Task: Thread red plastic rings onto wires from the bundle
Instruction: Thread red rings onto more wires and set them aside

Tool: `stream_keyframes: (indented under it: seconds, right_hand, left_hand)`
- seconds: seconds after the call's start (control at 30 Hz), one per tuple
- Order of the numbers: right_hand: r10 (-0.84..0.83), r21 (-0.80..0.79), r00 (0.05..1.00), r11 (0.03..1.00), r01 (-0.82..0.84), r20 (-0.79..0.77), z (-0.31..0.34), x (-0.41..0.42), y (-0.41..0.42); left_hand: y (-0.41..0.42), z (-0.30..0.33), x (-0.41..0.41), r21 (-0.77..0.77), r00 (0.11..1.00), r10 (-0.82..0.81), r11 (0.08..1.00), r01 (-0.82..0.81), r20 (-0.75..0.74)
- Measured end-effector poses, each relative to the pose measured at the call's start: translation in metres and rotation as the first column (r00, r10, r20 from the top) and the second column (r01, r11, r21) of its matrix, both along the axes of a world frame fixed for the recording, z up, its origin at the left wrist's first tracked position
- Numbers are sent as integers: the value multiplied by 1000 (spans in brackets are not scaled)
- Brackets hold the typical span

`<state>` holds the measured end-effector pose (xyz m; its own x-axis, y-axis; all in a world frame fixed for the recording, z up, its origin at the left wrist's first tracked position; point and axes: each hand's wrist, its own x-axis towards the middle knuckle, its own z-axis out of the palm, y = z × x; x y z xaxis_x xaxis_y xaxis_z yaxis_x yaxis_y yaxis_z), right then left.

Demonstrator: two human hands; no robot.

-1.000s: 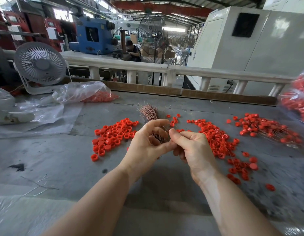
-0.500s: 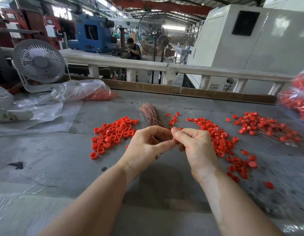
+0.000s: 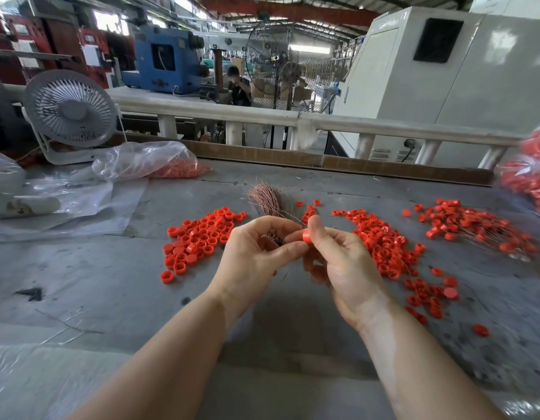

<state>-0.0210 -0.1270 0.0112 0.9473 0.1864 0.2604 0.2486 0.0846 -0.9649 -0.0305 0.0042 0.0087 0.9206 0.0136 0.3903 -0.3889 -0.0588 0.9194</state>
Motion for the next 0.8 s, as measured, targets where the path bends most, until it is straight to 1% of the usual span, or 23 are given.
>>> stream_keyframes:
  seconds: [0.1, 0.27, 0.47, 0.8]
  right_hand:
    - [-4, 5, 1000, 1000, 4, -2, 0, 0, 1]
    - [-19, -41, 1000, 999, 19, -19, 1, -1, 3]
    - [-49, 15, 993, 999, 51, -106, 1, 0, 2]
    - [-25, 71, 988, 997, 36, -150, 3, 0, 3]
  left_hand:
    - [-1, 1, -1, 14, 1000, 4, 1000, -4, 12]
    - [0, 2, -2, 22, 999, -15, 1000, 14, 31]
    - [0, 2, -1, 32, 999, -24, 999, 23, 30]
    - [-1, 4, -3, 5, 998, -52, 999, 52, 41]
